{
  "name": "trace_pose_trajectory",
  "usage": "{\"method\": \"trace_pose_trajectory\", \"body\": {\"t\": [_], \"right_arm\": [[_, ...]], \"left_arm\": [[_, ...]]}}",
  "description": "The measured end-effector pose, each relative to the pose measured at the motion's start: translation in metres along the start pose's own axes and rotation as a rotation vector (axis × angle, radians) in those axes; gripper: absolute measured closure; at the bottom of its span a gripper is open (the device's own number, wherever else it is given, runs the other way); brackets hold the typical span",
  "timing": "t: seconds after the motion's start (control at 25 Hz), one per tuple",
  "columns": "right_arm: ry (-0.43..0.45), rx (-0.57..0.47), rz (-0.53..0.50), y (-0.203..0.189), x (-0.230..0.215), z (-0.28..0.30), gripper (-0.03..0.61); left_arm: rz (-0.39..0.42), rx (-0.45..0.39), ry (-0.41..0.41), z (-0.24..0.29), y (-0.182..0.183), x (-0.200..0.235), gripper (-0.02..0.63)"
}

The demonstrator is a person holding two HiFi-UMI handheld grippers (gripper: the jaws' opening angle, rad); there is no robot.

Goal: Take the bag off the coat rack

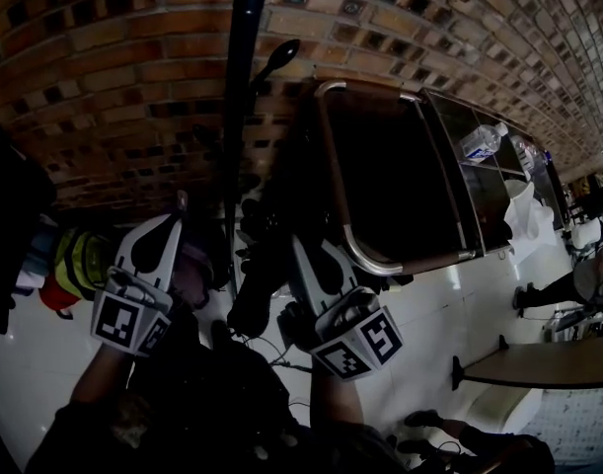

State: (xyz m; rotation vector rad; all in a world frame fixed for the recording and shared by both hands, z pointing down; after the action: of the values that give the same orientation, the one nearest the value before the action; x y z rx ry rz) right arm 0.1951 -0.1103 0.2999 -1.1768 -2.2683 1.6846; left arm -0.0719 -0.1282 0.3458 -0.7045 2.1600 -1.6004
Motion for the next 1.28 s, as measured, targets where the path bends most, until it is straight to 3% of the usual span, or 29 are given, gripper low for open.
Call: {"method": "trace_pose_trajectory", "body": {"t": [0.16,0.36,0.76,1.04,1.28], "right_arm": [[0.015,0.006,0.055,0.000,0.013,-0.019,0.548],[0.018,0.022,0.079,-0.010,0.044,-0.041,0.548],[-0.019,-0.021,0.049,-0.026,0.129,-0.084,0.548],[-0.012,-0.020,0.016,-0.035,0.181,-0.109,0.548],[-0.007,-0.004,0.046,-0.046,0.216,-0.130,0.549]], "left_arm": [[-0.005,-0.029,0.002,-0.014,0.013,-0.015,0.592],[-0.032,0.009,-0.016,-0.040,0.021,-0.026,0.592],[-0.018,0.011,-0.081,-0.128,0.050,-0.034,0.592],[-0.037,-0.016,-0.066,-0.190,0.067,-0.040,0.594],[-0.021,-0.039,-0.063,-0.234,0.083,-0.052,0.592]]}}
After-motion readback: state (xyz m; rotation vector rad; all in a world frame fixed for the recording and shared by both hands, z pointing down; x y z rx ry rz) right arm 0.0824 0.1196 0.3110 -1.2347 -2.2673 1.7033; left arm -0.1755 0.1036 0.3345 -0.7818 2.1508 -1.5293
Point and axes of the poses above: the fingertips, and each gripper's own axes: z forward along the fingers, x to its left, y out of its top, the point moved 10 cm from there along -z, backward along the fingers, and after that the axes turned 11 degrees about -x, right-handed, at the moved point
